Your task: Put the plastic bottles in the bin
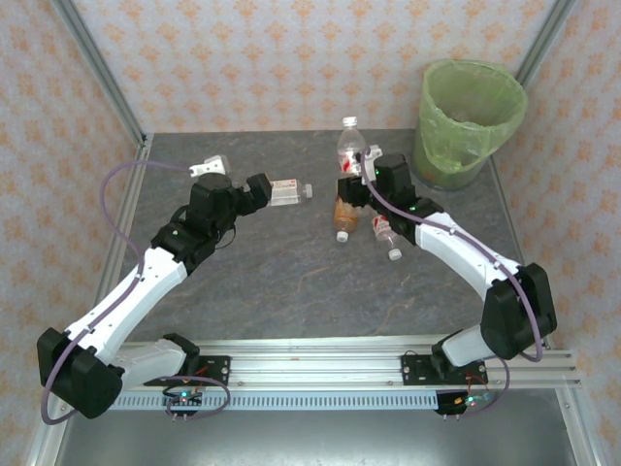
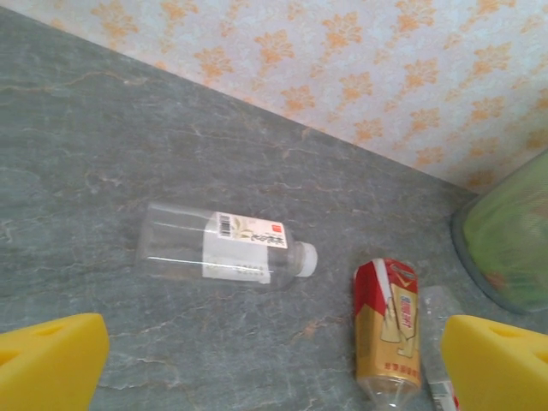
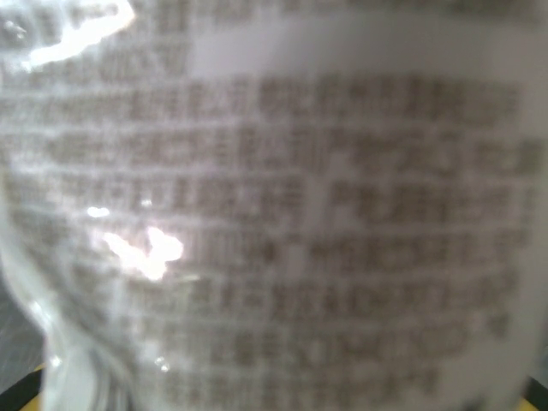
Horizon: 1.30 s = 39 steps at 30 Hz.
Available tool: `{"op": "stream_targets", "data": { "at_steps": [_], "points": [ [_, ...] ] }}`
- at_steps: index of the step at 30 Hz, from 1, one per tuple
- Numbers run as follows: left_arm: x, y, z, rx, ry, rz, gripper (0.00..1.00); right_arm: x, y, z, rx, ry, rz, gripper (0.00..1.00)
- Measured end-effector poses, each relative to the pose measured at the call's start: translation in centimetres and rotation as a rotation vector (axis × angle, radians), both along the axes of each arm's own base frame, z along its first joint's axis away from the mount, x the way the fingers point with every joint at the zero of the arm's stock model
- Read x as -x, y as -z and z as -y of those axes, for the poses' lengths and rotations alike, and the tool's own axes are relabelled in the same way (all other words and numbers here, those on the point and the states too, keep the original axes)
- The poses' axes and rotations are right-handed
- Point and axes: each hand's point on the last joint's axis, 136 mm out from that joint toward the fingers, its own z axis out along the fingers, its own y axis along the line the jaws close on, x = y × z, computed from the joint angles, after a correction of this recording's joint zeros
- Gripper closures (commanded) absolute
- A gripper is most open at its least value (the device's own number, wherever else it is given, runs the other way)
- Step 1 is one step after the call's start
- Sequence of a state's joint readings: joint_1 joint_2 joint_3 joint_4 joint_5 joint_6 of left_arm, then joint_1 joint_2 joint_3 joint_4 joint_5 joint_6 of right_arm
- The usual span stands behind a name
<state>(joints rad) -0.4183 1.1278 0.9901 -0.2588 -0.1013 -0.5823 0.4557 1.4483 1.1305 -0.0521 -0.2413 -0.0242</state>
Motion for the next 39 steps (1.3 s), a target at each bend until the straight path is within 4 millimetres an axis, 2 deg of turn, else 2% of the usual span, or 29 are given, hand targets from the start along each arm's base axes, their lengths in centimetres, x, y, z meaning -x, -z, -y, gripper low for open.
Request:
{"op": "stream_targets", "data": {
  "at_steps": [6,13,19,23,29,31,34,39],
  "points": [
    [0.4,1.6,-1.1,-0.009,-0.043,-0.044,0.00,-2.8,-4.7,3.6,0.018,0.124,0.117,0.65],
    [0.7,1.7,-1.5,-0.006,-0.061,-0.049,0.01,-5.2,-9.8,8.4,0.042,0.258,0.232,0.65],
    [0.9,2.1,-1.9,-0.005,-0.086,-0.065,0.01,-8.0,-14.6,13.4,0.078,0.407,0.352,0.64],
    [1.1,2.5,-2.2,-0.017,-0.100,-0.084,0.01,-9.6,-16.9,16.8,0.132,0.492,0.416,0.64],
    [1.4,2.3,-2.5,-0.009,-0.111,-0.081,0.00,-12.8,-19.5,21.3,0.260,0.603,0.473,0.64],
    [1.4,2.0,-2.6,-0.006,-0.117,-0.073,0.00,-13.9,-19.8,22.7,0.298,0.632,0.473,0.64],
    [1.5,1.7,-3.0,-0.008,-0.132,-0.064,0.00,-15.1,-19.4,24.2,0.357,0.656,0.451,0.63],
    [1.5,1.6,-3.1,-0.006,-0.141,-0.061,0.00,-17.6,-18.0,25.4,0.468,0.691,0.411,0.60]
  ]
}}
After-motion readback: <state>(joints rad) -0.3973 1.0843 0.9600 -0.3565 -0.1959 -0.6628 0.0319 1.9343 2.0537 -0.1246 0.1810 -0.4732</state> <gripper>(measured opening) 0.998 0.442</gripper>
